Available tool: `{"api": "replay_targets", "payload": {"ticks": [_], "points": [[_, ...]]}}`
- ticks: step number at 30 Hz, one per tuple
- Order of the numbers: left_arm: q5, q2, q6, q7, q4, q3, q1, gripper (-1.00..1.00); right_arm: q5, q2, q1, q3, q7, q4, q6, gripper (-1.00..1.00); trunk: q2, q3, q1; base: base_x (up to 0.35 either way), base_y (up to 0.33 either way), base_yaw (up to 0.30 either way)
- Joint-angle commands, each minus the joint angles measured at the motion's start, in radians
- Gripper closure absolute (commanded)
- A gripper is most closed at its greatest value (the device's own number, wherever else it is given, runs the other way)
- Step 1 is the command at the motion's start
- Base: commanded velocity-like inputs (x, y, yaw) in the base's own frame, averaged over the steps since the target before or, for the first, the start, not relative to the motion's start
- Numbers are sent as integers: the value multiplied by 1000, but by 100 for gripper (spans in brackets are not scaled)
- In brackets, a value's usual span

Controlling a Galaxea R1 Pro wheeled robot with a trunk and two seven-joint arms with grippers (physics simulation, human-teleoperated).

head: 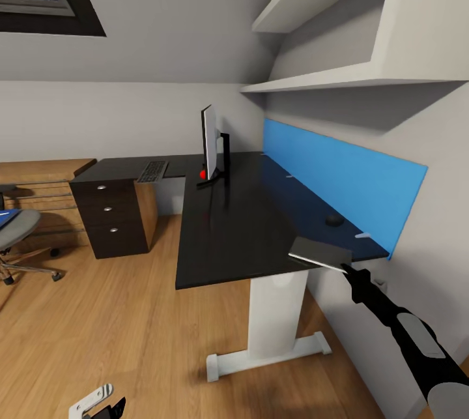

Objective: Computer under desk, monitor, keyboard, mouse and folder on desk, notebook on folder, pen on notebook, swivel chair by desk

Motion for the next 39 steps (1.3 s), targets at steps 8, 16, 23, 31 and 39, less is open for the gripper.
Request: {"api": "replay_targets", "payload": {"ticks": [8, 16, 23, 31, 39], "points": [[11, 0, 5, 6, -3, -1, 0, -100, -2, 0, 0, -2, 0, 1, 7, 100, 14, 5, -8, 0, 0, 0], [10, -1, 5, 6, -3, -1, 1, -100, -2, 0, 0, -2, -1, 0, 7, 100, 70, 30, -38, 0, 0, 0], [10, -1, 5, 6, -3, -1, 1, -100, -2, 0, 0, -1, 3, -10, 7, 100, 119, 52, -65, 0, 0, 0], [10, -2, 5, 6, -3, -2, 0, -100, -10, 17, 0, -3, 0, -81, 8, 100, 175, 77, -96, 0, 0, 0], [10, -2, 5, 6, -3, -3, -1, -100, -13, 37, 1, -4, 5, -120, 25, 100, 231, 103, -127, 0, 0, 0]]}}
